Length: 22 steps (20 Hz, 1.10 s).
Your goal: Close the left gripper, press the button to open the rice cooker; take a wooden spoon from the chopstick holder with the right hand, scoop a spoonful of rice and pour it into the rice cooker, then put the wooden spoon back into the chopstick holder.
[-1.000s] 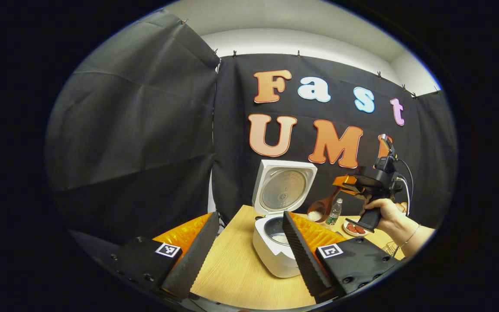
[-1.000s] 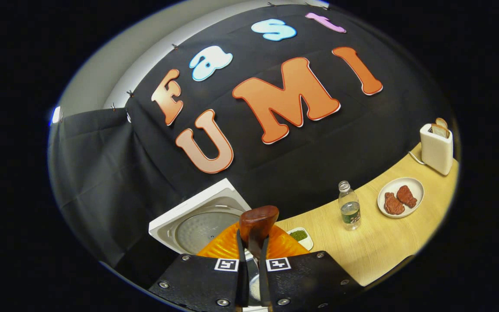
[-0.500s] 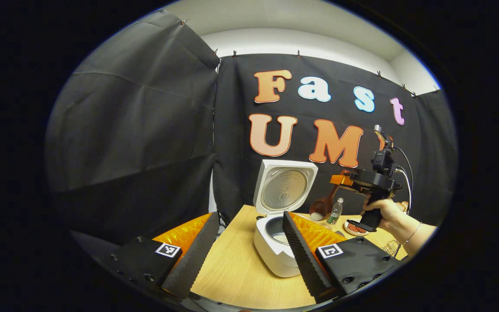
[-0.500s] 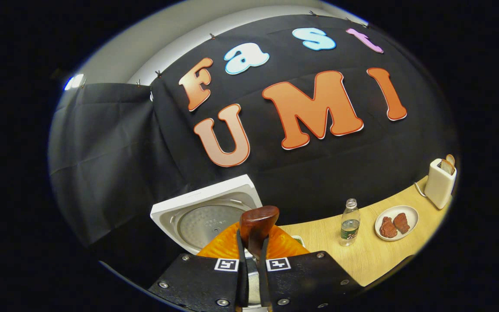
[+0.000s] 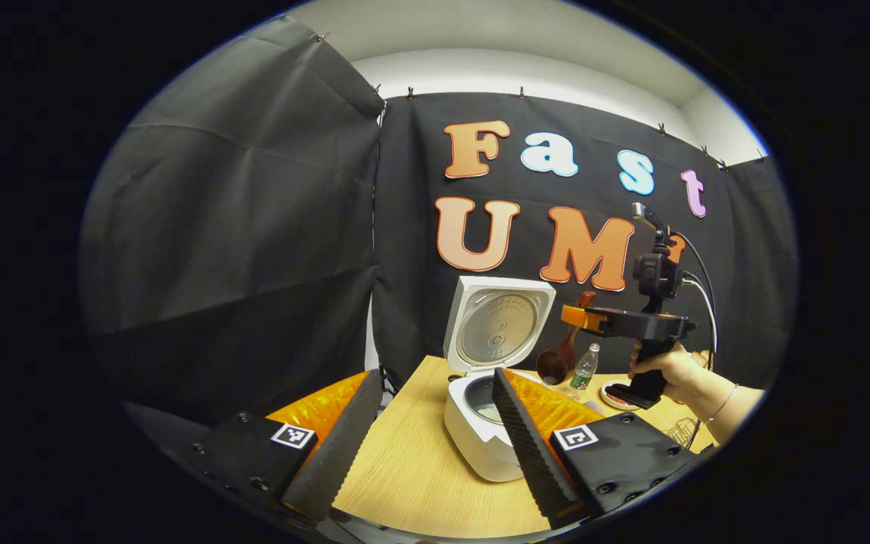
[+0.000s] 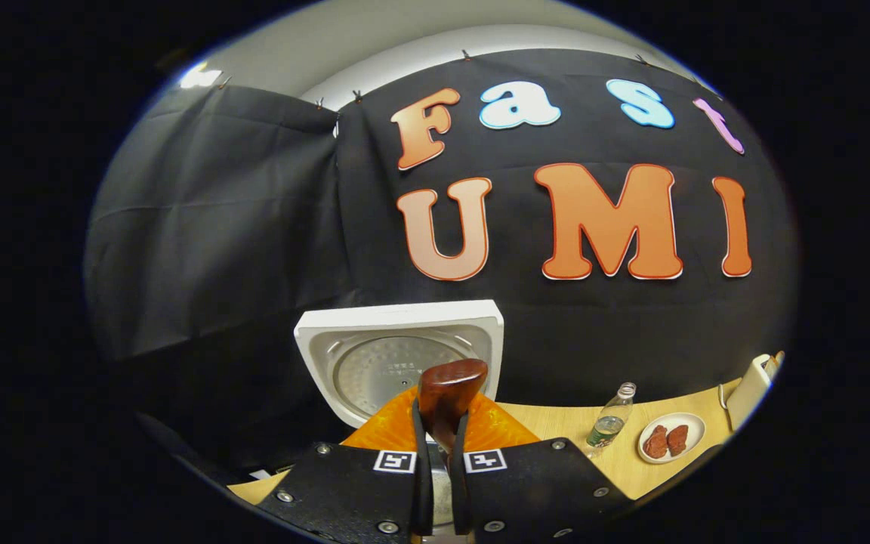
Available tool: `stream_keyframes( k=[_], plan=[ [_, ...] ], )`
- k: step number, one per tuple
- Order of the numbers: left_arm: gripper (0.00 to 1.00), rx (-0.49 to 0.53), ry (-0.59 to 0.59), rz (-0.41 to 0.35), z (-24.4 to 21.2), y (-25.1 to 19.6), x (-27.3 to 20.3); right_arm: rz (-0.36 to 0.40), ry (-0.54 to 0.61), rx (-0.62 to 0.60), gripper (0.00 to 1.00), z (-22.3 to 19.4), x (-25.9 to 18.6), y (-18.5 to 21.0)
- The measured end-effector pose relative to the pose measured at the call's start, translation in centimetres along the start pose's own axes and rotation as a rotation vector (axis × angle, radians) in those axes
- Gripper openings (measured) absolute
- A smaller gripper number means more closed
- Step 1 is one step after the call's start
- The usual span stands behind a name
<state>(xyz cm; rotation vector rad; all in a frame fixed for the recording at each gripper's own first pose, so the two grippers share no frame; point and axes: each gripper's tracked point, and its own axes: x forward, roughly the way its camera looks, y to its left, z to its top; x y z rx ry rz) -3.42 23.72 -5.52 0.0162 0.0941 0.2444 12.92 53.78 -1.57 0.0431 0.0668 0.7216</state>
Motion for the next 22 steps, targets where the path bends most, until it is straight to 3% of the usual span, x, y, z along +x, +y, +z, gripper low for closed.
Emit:
stream_keyframes(
  k=[6,10,15,22],
  plan=[
    [0.99,-0.001,0.004,0.004,-0.2,0.1,0.1,0.035,0.0,-0.058,0.09,-0.4,-0.4,0.5],
    [0.99,-0.011,0.005,-0.003,-0.2,-0.3,0.2,0.02,0.015,-0.051,0.09,-0.8,-1.3,-0.9],
    [1.0,0.008,-0.011,-0.014,0.7,-1.6,0.6,-0.03,0.004,0.046,0.09,0.4,-3.8,-4.9],
    [0.98,0.008,-0.022,-0.068,1.8,-5.5,2.6,-0.15,-0.056,0.125,0.09,2.8,-9.7,-13.9]
  ],
)
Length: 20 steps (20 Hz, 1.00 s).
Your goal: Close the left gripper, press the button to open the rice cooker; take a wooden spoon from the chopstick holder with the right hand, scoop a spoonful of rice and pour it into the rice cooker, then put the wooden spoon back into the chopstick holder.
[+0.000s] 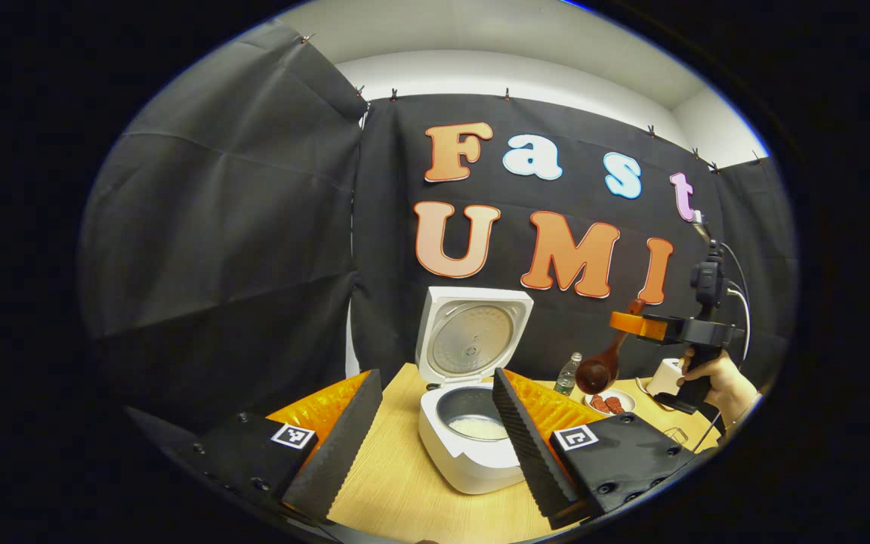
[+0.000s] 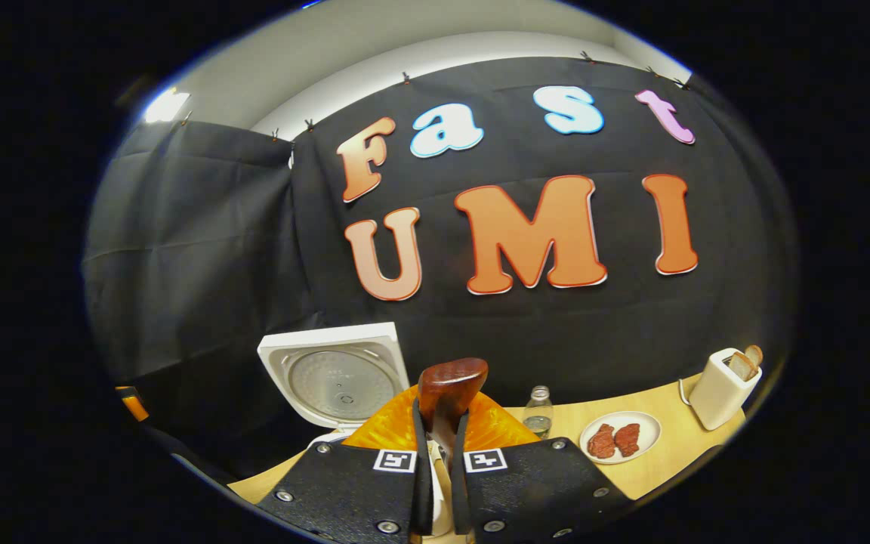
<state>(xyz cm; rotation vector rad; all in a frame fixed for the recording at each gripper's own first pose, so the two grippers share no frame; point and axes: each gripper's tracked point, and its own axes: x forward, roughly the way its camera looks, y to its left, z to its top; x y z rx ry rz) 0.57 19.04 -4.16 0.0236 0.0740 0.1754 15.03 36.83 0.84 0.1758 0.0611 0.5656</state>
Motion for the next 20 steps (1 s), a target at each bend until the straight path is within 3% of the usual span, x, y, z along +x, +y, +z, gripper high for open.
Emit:
stream_keyframes(
  k=[9,20],
  plan=[
    [0.99,-0.029,0.02,-0.045,-0.2,-3.7,4.2,-0.234,-0.049,0.073,0.09,1.2,-8.7,-14.3],
    [0.99,-0.033,0.005,0.007,0.9,-3.8,6.2,-0.418,0.027,0.216,0.09,-8.0,-17.4,-24.5]
  ],
)
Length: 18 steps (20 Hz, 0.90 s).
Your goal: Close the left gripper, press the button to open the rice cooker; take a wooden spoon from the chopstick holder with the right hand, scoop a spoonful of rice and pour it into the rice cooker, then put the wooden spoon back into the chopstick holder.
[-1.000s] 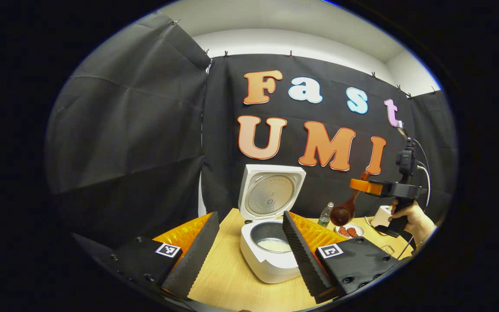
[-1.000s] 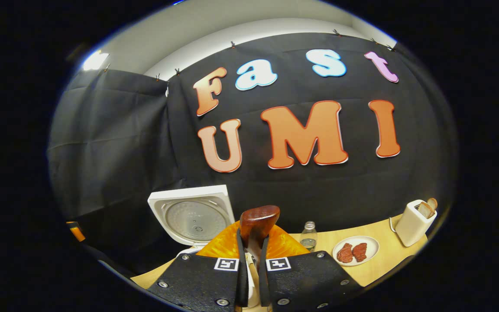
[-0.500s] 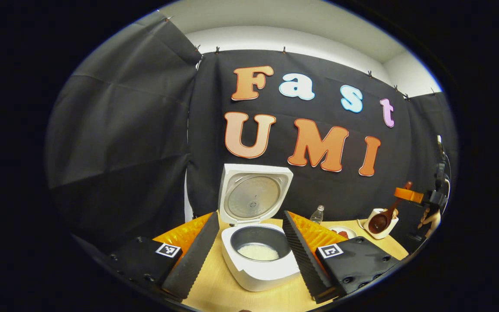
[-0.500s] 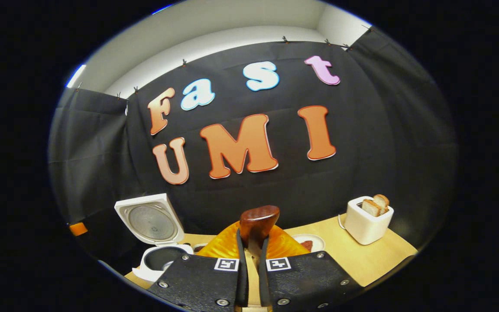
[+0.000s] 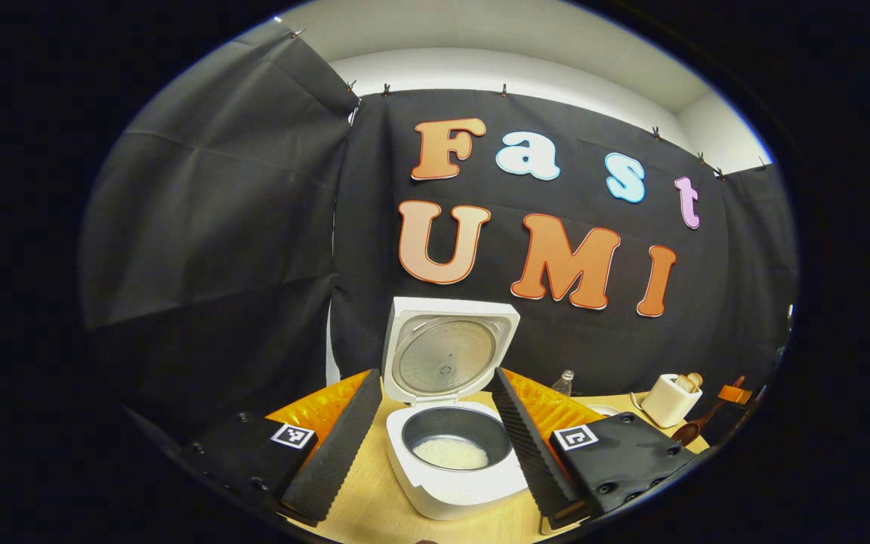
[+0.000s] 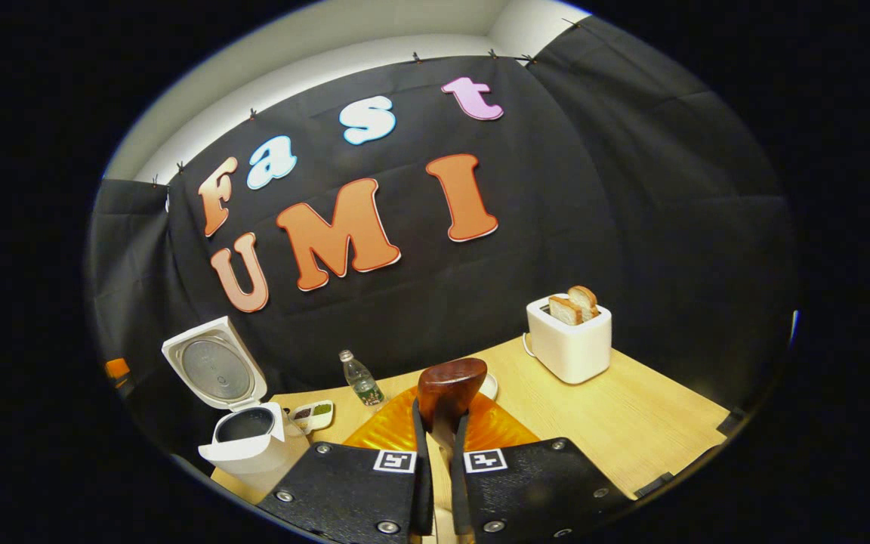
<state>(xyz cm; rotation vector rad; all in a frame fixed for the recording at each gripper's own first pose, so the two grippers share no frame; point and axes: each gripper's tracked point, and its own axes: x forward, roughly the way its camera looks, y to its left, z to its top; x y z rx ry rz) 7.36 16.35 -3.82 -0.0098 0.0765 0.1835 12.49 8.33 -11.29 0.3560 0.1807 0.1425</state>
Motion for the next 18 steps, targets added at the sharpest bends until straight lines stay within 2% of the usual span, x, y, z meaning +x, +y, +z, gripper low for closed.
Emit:
stream_keyframes(
  k=[3,6,10,15,17,18],
  plan=[
    [0.99,-0.008,-0.003,0.01,-0.1,-0.1,-0.5,-0.019,0.028,0.032,0.09,-2.3,0.1,-2.4],
    [1.0,0.023,-0.032,0.063,0.9,1.0,-1.0,-0.03,0.072,0.09,0.09,-4.8,0.9,-4.6],
    [1.0,0.007,-0.014,0.054,0.9,0.9,-1.4,-0.036,0.126,0.158,0.09,-8.2,2.1,-5.8],
    [1.0,0.06,-0.043,0.099,2.5,2.2,-1.2,-0.051,0.136,0.269,0.09,-10.0,3.4,-7.5],
    [1.0,0.034,-0.045,0.096,2.6,2.2,-1.5,-0.055,0.182,0.259,0.13,-11.7,3.9,-8.0],
    [1.0,0.018,-0.041,0.09,2.6,2.0,-1.5,-0.046,0.169,0.276,0.16,-11.2,4.1,-7.8]
  ],
)
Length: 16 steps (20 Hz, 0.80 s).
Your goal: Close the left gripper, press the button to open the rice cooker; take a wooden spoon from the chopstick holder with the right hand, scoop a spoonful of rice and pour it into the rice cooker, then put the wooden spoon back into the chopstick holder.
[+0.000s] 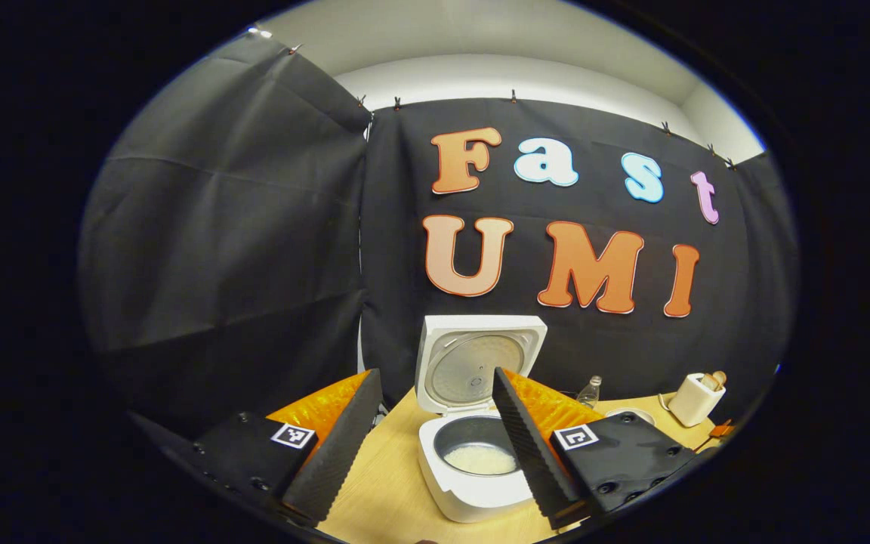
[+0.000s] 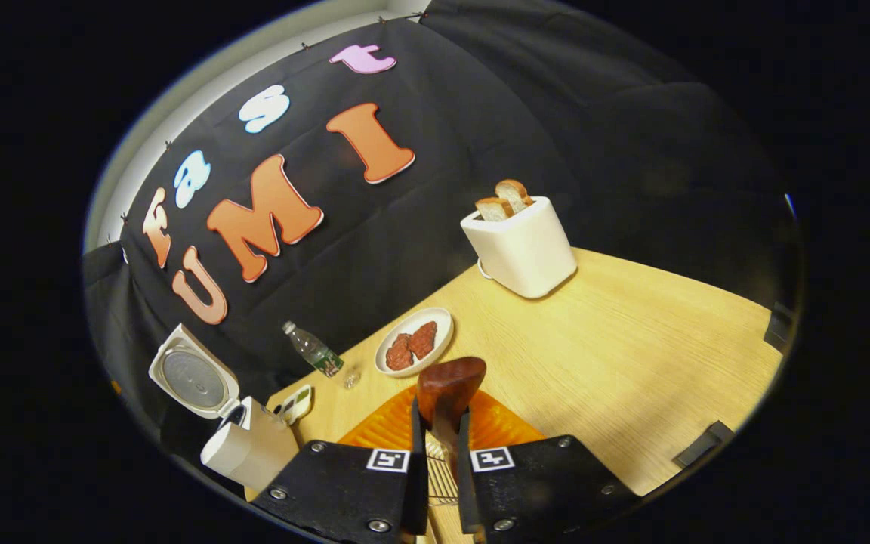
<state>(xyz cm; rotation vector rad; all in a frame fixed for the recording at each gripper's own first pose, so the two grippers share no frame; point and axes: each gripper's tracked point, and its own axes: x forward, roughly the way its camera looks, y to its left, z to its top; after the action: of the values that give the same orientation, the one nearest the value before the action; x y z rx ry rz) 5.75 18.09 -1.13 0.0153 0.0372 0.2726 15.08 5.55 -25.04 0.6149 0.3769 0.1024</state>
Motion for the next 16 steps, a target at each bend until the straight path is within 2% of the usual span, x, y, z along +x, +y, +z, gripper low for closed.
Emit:
stream_keyframes(
  k=[2,4,5,10,16],
  plan=[
    [0.99,0.003,0.003,0.007,0.0,0.3,0.2,-0.013,0.002,0.013,0.19,0.1,-0.3,-0.3],
    [1.0,0.019,-0.006,0.013,0.4,0.5,0.0,-0.074,0.022,-0.018,0.25,-0.5,-0.6,-1.5],
    [1.0,0.024,-0.009,0.006,0.7,0.2,-0.1,-0.087,0.03,-0.047,0.34,-0.9,-0.6,-1.8],
    [1.0,0.024,-0.022,-0.012,1.8,0.6,-0.5,-0.168,0.019,-0.233,0.93,0.4,-3.4,-2.1],
    [0.99,0.016,-0.036,0.008,3.4,1.9,0.8,-0.185,-0.062,-0.323,0.95,5.5,-7.4,1.2]
  ],
)
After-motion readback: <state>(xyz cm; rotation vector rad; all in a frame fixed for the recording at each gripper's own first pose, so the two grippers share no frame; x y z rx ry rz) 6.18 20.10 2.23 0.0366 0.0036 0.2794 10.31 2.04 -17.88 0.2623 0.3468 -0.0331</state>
